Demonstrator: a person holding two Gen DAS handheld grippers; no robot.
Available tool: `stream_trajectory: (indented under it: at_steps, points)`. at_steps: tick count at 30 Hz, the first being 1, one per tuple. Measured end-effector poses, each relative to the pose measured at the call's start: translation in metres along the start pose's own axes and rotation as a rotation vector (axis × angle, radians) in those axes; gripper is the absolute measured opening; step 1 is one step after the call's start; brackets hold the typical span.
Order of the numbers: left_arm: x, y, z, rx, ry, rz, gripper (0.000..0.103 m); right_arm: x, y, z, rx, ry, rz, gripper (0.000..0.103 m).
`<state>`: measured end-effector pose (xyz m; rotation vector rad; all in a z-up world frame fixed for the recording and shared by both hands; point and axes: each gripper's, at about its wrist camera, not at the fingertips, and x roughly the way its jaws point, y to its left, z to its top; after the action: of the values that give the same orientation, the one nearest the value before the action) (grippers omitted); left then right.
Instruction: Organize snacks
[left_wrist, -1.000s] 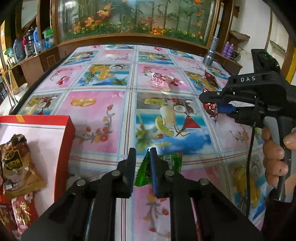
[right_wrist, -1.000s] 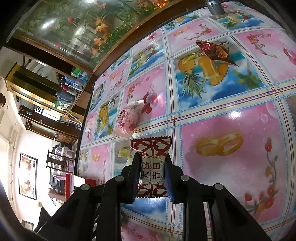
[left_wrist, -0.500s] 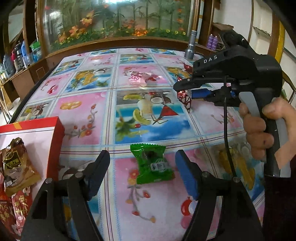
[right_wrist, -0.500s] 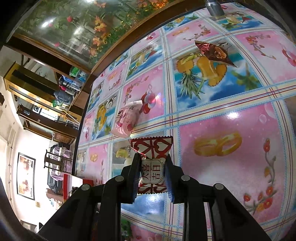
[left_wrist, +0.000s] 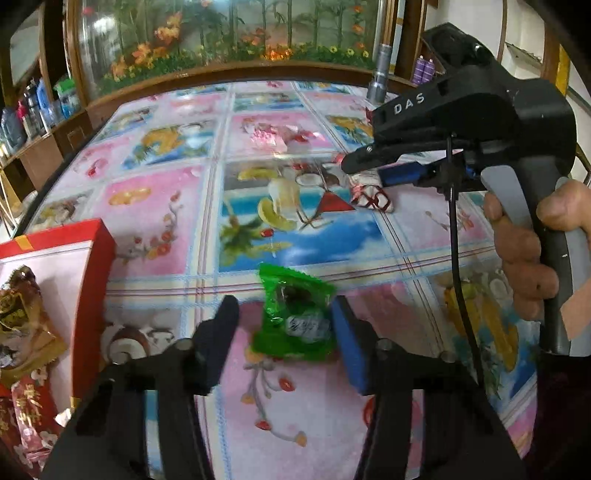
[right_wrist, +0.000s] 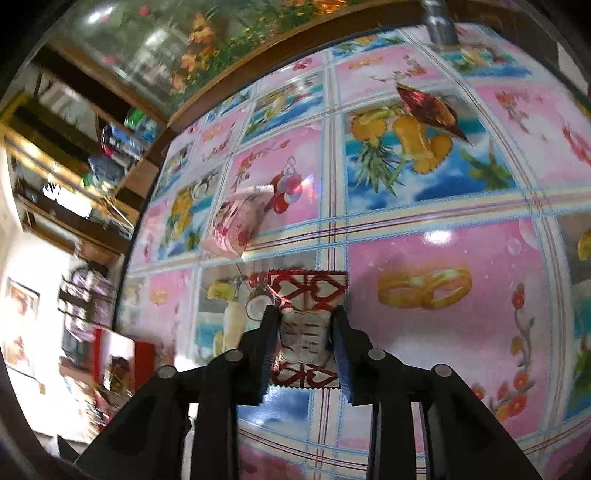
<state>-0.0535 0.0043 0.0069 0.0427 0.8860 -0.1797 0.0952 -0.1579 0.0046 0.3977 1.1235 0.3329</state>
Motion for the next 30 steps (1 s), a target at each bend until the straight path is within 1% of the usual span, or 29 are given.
stream_trajectory:
  at_steps: [2, 3, 4, 5, 6, 9, 10, 12, 13, 14, 16, 18, 19, 25, 26, 30]
  points:
    - [-0.001, 0.001, 0.000, -0.004, -0.001, -0.007, 0.039, 0.000, 0.009, -0.002, -0.049, 0.001, -0.038, 0.045]
    - [-0.001, 0.002, 0.000, -0.010, -0.002, -0.008, 0.037, 0.000, 0.013, -0.004, -0.076, 0.000, -0.068, 0.048]
    - [-0.001, 0.003, 0.000, -0.014, -0.004, -0.009, 0.036, 0.000, 0.017, -0.006, -0.100, -0.001, -0.106, 0.055]
    - [-0.002, 0.004, 0.000, -0.020, -0.007, -0.013, 0.032, 0.000, 0.020, -0.008, -0.121, -0.004, -0.158, 0.057]
    - [-0.002, 0.005, 0.000, -0.023, -0.009, -0.016, 0.030, 0.000, 0.022, -0.011, -0.135, -0.006, -0.193, 0.057]
    - [-0.002, 0.004, 0.000, -0.022, -0.013, -0.017, 0.028, 0.002, 0.025, -0.015, -0.168, -0.020, -0.223, 0.058]
    - [-0.001, 0.004, 0.000, -0.022, -0.015, -0.015, 0.028, 0.003, 0.027, -0.016, -0.187, -0.027, -0.238, 0.056]
    - [-0.002, 0.004, 0.000, -0.023, -0.019, -0.015, 0.026, 0.007, 0.034, -0.022, -0.256, -0.042, -0.315, 0.045]
    - [-0.004, 0.005, 0.001, -0.026, -0.025, -0.014, 0.025, 0.008, 0.037, -0.024, -0.284, -0.051, -0.358, 0.036]
    - [-0.006, 0.006, 0.001, -0.031, -0.033, -0.012, 0.023, 0.008, 0.039, -0.027, -0.307, -0.063, -0.377, 0.028]
    - [-0.009, 0.007, 0.002, -0.029, -0.044, -0.012, 0.022, 0.009, 0.041, -0.029, -0.313, -0.057, -0.366, 0.027]
    - [-0.010, 0.008, 0.002, -0.027, -0.045, -0.003, 0.021, 0.009, 0.043, -0.029, -0.326, -0.058, -0.372, 0.025]
    - [-0.010, 0.009, 0.001, -0.033, -0.043, -0.006, 0.021, 0.008, 0.042, -0.029, -0.316, -0.058, -0.359, 0.024]
    - [-0.017, 0.014, 0.001, -0.048, -0.055, 0.001, 0.019, 0.001, 0.039, -0.023, -0.240, -0.054, -0.217, 0.023]
    - [-0.019, 0.015, 0.001, -0.050, -0.058, 0.001, 0.017, 0.000, 0.039, -0.023, -0.231, -0.056, -0.194, 0.023]
    - [-0.035, 0.023, 0.004, -0.067, -0.083, 0.009, 0.016, -0.009, 0.043, -0.022, -0.210, -0.076, -0.088, 0.023]
